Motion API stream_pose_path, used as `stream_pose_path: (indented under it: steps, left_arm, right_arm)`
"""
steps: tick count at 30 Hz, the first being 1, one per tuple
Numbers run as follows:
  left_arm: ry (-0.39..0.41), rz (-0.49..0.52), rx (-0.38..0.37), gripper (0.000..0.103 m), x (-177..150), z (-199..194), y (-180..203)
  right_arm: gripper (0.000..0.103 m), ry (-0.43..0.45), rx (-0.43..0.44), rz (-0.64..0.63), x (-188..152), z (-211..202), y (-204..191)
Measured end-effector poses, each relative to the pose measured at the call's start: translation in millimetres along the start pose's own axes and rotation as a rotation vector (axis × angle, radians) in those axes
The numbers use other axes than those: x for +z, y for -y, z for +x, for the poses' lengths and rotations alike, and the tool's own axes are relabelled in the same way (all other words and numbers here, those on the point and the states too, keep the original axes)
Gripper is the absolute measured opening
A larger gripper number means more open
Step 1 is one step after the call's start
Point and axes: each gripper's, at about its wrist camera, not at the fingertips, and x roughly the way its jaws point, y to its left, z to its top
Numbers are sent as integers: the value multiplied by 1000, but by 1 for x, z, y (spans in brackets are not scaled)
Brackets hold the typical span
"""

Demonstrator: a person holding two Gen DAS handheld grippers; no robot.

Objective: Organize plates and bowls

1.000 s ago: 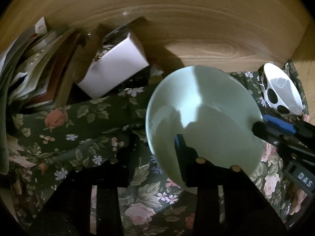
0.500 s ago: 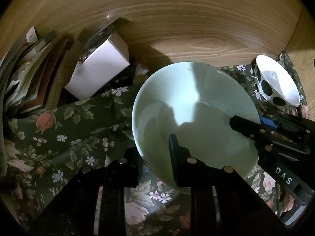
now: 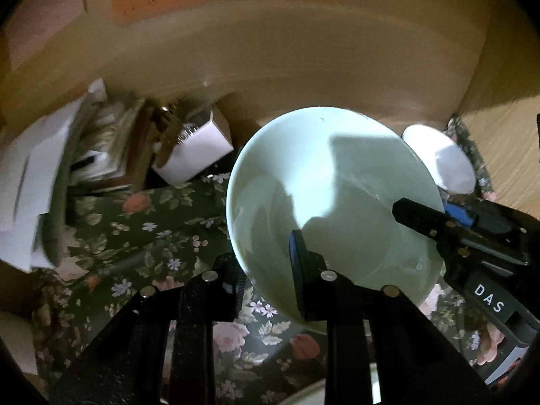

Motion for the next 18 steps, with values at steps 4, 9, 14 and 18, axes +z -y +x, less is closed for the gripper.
stream_pose_path:
  steps: [4, 9, 14, 18]
  left_arm:
    - [40, -12, -8, 24, -5, -23, -3]
    - [80, -18, -11, 24, -13, -47, -4]
    - [109, -32, -18, 23, -24, -70, -7]
    - [127, -44, -18, 23, -32, -86, -10]
  right_arm:
    - [18, 43, 3, -10, -4, -18, -9]
    - [18, 85, 11, -22, -2, -36, -12]
    - [18, 115, 21, -35, -7, -47, -24]
    - [18, 131, 30, -50, -10, -52, -31]
